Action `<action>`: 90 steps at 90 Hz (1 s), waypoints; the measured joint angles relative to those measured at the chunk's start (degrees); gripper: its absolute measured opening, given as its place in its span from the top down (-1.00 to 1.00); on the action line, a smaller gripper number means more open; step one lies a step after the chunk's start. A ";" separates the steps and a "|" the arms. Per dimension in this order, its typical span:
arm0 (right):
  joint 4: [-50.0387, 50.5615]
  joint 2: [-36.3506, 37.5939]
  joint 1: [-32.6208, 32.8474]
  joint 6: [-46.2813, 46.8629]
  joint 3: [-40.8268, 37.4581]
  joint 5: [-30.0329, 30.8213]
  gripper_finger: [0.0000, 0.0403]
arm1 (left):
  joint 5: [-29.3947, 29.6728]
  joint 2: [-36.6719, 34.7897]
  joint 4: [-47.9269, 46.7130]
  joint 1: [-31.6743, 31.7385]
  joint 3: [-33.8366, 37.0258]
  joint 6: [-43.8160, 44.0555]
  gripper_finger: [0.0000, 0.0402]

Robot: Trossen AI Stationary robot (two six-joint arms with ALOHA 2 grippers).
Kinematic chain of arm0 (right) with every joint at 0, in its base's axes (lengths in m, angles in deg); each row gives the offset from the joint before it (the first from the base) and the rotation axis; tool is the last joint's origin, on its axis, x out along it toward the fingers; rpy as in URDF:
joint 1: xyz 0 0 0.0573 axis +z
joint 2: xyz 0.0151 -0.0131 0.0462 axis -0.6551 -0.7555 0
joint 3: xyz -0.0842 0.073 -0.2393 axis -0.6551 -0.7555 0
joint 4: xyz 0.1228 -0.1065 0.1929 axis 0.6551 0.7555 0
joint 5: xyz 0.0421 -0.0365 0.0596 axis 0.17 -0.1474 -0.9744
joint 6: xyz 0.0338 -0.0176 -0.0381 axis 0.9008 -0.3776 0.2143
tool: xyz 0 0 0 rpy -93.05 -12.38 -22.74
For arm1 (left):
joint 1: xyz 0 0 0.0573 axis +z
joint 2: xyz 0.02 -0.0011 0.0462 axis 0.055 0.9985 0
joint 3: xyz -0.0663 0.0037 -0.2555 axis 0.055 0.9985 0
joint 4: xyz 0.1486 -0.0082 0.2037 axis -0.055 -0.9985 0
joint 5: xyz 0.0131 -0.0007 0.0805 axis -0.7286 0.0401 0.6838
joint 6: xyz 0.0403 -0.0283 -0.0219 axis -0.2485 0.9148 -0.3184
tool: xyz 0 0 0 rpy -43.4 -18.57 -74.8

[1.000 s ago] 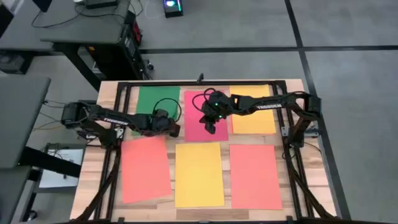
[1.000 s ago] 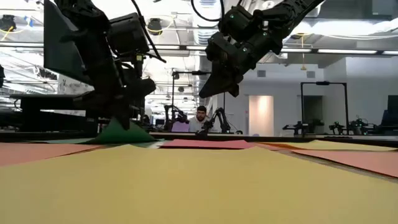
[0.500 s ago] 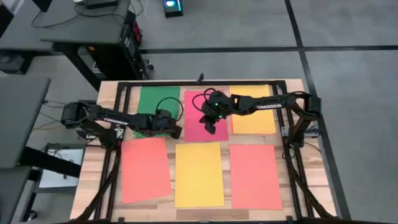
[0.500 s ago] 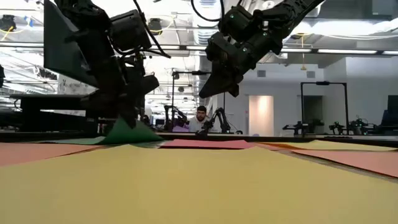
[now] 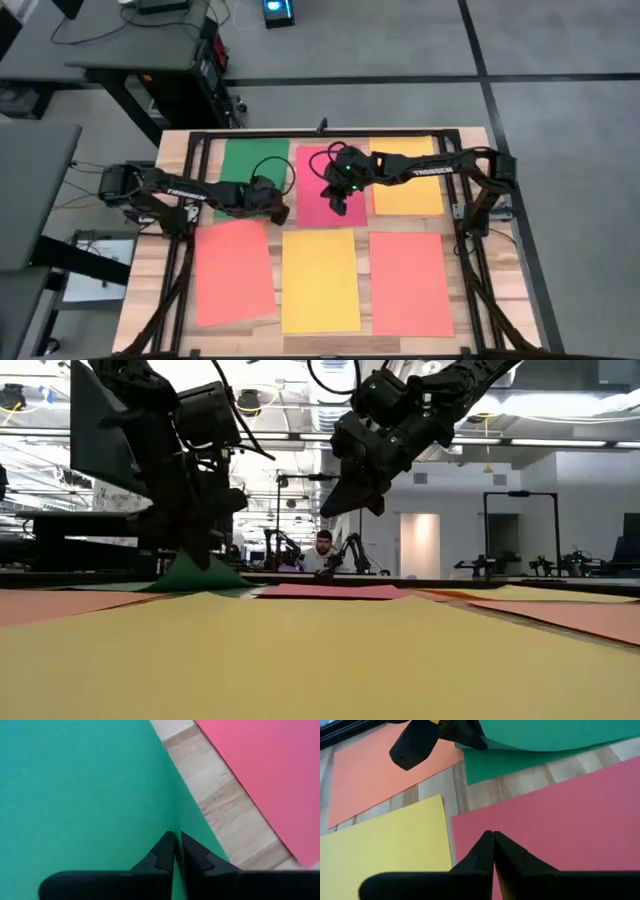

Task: Organize paper
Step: Stack the green paper on top of the green paper

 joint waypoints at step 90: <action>0.00 0.00 -0.02 0.29 0.00 0.00 1.00 | 0.02 0.00 0.84 0.23 0.00 -8.93 1.00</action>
